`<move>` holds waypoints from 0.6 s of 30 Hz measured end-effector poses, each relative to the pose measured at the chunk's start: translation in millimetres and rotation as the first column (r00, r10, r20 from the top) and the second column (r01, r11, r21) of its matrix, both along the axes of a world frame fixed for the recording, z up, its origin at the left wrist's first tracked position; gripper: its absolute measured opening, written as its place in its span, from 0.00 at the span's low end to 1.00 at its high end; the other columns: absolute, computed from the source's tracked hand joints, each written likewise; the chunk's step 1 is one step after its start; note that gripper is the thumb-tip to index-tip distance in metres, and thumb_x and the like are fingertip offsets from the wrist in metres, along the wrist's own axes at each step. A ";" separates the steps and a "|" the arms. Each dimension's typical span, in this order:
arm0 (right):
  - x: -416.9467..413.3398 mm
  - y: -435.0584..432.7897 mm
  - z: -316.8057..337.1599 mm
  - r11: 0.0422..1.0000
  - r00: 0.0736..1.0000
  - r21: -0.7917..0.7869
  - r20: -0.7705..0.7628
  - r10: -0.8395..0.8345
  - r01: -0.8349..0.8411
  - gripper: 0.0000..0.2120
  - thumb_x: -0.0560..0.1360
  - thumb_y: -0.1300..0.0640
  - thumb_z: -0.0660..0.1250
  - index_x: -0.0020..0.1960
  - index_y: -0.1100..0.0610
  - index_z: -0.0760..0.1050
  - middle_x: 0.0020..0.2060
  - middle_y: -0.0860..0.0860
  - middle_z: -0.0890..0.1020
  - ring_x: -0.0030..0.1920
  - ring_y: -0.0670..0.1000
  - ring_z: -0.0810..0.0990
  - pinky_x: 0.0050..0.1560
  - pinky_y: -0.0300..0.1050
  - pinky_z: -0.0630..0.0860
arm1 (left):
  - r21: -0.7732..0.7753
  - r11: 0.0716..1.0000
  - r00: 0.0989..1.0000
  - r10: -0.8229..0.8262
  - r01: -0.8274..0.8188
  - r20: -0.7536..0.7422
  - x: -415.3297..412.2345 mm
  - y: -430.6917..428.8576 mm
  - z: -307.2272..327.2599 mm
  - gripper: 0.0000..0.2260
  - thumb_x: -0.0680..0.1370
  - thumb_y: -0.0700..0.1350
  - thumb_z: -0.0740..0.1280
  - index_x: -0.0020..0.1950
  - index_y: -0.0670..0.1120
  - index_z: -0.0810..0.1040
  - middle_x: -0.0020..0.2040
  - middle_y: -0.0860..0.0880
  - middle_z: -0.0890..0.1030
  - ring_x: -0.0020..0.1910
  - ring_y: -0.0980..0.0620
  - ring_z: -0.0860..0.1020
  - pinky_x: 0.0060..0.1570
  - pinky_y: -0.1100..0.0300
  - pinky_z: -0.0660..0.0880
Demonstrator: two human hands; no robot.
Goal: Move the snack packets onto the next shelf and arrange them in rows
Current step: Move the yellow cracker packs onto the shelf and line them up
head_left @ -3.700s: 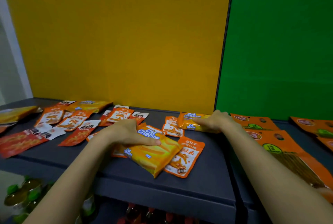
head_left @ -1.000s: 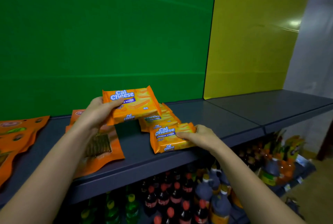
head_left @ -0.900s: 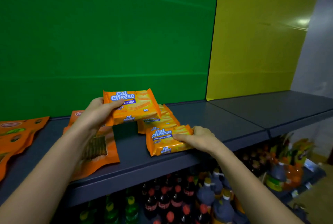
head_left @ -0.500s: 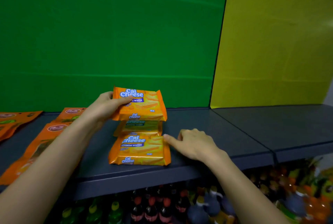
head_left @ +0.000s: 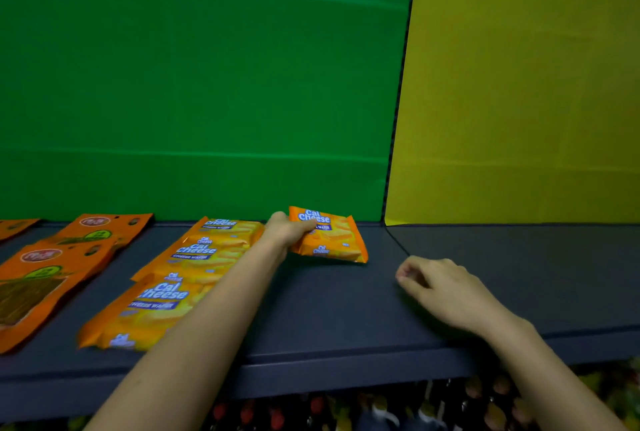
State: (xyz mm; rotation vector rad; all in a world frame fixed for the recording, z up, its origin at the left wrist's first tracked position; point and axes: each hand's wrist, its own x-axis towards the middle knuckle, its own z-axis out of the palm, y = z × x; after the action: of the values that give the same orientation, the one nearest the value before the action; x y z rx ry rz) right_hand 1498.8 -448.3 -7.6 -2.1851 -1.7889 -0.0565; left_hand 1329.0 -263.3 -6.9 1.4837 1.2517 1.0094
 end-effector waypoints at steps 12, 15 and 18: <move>46.4 17.7 -10.5 0.996 0.998 0.053 -0.001 0.071 -0.070 0.08 0.78 0.46 0.55 0.51 0.44 0.72 0.44 0.40 0.77 0.48 0.47 0.76 0.42 0.43 0.68 | 0.030 0.983 0.929 0.179 -0.179 -0.324 36.1 36.3 -15.2 0.28 0.73 0.52 0.69 0.65 0.35 0.69 0.66 0.38 0.72 0.64 0.40 0.71 0.63 0.52 0.70; 48.1 21.7 -10.7 0.995 0.996 0.049 -0.007 0.087 -0.087 0.06 0.78 0.46 0.56 0.50 0.43 0.71 0.44 0.40 0.78 0.45 0.45 0.74 0.42 0.42 0.68 | 0.015 0.981 0.916 0.188 -0.196 -0.355 36.0 40.2 -13.4 0.28 0.73 0.51 0.69 0.65 0.35 0.69 0.66 0.38 0.72 0.64 0.40 0.71 0.61 0.53 0.70; 47.3 24.0 -9.5 0.993 0.995 0.062 -0.002 0.099 -0.098 0.06 0.78 0.46 0.56 0.50 0.43 0.71 0.44 0.40 0.78 0.45 0.45 0.74 0.42 0.42 0.68 | 0.003 0.983 0.912 0.169 -0.181 -0.374 35.8 39.9 -8.9 0.26 0.75 0.50 0.67 0.66 0.35 0.68 0.67 0.38 0.72 0.65 0.40 0.71 0.61 0.53 0.69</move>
State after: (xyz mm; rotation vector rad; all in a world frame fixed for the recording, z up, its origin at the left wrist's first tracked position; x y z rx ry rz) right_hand 1546.1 -424.3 -17.2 -2.0502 -1.8642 -0.0824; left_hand 1364.9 -223.4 -15.8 1.6101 1.6900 0.8376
